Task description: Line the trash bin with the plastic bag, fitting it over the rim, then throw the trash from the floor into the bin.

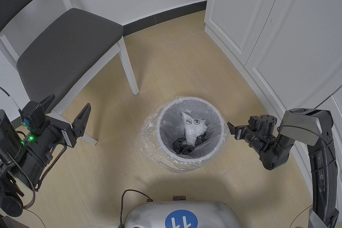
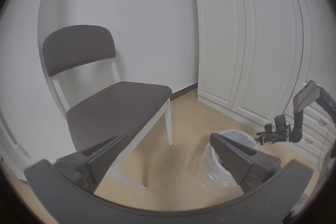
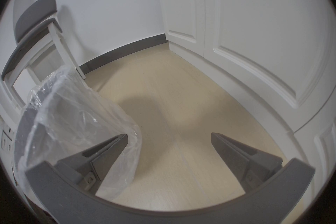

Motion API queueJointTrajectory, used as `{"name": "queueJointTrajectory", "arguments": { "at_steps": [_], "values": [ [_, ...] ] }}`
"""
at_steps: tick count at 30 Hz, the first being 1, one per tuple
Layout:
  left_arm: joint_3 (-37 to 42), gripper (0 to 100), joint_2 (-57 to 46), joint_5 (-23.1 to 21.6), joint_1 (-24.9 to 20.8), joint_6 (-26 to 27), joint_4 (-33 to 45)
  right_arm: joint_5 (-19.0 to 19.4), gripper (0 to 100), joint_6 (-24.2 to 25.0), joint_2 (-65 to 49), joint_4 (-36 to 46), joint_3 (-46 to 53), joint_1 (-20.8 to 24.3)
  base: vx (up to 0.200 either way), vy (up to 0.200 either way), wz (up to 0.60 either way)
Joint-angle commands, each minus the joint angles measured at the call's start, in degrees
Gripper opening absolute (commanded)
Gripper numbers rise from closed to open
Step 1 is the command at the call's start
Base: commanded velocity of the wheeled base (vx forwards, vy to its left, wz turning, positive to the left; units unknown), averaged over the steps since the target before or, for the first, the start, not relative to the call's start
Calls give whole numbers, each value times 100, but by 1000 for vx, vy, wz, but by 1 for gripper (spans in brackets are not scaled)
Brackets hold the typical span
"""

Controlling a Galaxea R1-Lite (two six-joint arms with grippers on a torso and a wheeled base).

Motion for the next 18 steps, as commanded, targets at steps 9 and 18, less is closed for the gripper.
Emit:
{"name": "queueJointTrajectory", "arguments": {
  "at_steps": [9,18],
  "values": [
    [61,100,661,3,-11,-220,-19,-2,100,-897,-1187,-33,1055,-14,0,0,0],
    [131,100,837,12,-3,-220,-10,59,100,-1504,-2189,-138,1767,-14,0,0,0]
  ]
}}
